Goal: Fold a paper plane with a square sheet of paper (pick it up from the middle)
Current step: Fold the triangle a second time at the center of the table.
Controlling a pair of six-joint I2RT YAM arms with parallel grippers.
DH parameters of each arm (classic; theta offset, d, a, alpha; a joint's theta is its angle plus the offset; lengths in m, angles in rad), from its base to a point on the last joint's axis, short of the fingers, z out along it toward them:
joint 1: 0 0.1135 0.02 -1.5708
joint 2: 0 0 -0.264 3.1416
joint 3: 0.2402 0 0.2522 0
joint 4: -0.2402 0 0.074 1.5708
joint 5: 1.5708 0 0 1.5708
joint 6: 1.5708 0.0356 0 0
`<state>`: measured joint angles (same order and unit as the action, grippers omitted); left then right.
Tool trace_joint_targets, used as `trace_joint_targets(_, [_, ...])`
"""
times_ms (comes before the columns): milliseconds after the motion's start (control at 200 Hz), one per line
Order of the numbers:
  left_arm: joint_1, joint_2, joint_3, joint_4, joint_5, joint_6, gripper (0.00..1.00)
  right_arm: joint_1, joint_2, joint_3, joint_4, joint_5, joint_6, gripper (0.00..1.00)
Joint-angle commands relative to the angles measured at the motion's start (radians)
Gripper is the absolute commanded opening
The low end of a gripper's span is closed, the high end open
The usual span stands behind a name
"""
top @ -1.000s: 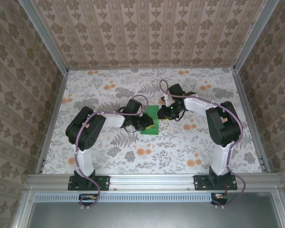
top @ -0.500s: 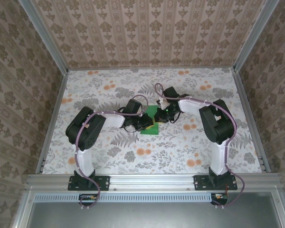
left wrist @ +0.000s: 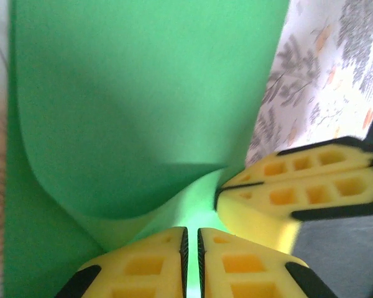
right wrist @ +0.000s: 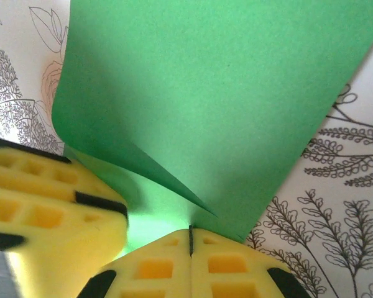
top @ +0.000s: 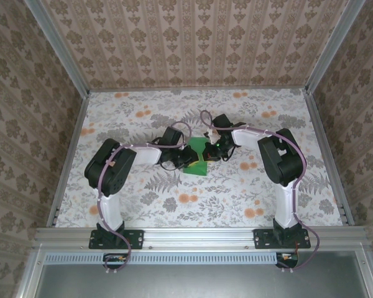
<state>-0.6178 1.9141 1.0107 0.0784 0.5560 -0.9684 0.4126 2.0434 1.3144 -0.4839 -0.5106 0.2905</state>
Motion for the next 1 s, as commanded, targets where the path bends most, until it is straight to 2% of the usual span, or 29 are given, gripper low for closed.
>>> trace_joint_targets(0, [0.014, -0.03, 0.078, -0.085, -0.004, 0.065, 0.16, 0.0, 0.046, 0.002, -0.1, 0.087, -0.04, 0.05])
trace_joint_targets(170, [0.009, 0.005, 0.104, -0.133, -0.014, 0.082, 0.15, 0.0, 0.048, 0.007, -0.109, 0.086, -0.052, 0.05])
trace_joint_targets(530, [0.009, 0.022, 0.078, -0.127, -0.008, 0.108, 0.15, 0.0, 0.055, 0.01, -0.114, 0.091, -0.056, 0.05])
trace_joint_targets(995, [0.063, 0.046, 0.048, -0.173, -0.061, 0.174, 0.15, 0.001, 0.061, 0.016, -0.135, 0.114, -0.076, 0.05])
